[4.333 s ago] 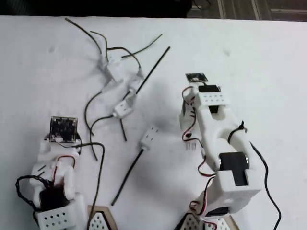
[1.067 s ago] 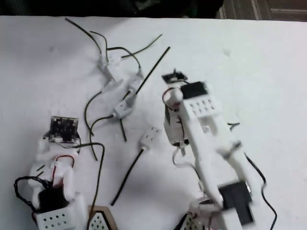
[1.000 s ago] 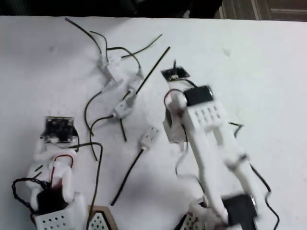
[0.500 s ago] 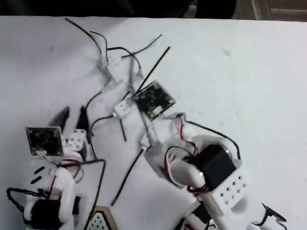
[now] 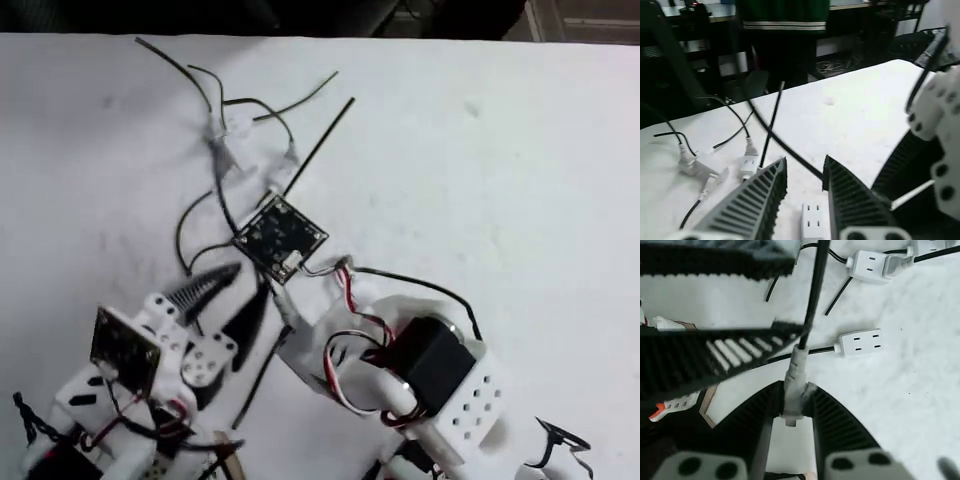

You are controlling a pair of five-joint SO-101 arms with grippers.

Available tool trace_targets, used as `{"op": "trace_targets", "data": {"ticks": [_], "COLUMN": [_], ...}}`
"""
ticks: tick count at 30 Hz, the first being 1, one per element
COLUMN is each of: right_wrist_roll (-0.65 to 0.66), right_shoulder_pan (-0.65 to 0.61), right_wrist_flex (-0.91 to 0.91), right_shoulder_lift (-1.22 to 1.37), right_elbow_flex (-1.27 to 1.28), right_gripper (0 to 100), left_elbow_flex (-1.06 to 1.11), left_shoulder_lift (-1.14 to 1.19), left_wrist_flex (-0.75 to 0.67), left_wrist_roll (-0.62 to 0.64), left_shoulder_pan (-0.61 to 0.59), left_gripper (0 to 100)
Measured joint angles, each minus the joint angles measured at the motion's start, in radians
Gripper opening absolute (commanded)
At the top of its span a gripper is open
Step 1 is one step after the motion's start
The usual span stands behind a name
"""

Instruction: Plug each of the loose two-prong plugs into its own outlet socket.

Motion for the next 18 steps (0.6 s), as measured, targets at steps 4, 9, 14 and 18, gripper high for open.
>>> {"op": "trace_targets", "data": {"ticks": [4, 9, 14, 18], "right_wrist_roll": [0.000, 0.000, 0.000, 0.000], "right_shoulder_pan": [-0.002, -0.003, -0.003, 0.012], "right_wrist_flex": [0.000, 0.000, 0.000, 0.000], "right_shoulder_lift": [0.000, 0.000, 0.000, -0.038], "right_elbow_flex": [0.000, 0.000, 0.000, 0.000], "right_gripper": [1.6, 1.6, 1.6, 1.6], "left_elbow_flex": [-0.014, -0.018, -0.094, -0.129], "left_shoulder_lift": [0.000, 0.000, 0.000, 0.000], "left_wrist_flex": [0.023, 0.048, 0.097, 0.101], "left_wrist_roll": [-0.012, -0.127, -0.173, -0.176], "left_shoulder_pan": [0.097, 0.114, 0.054, -0.106], "left_gripper": [9, 3, 2, 2]}}
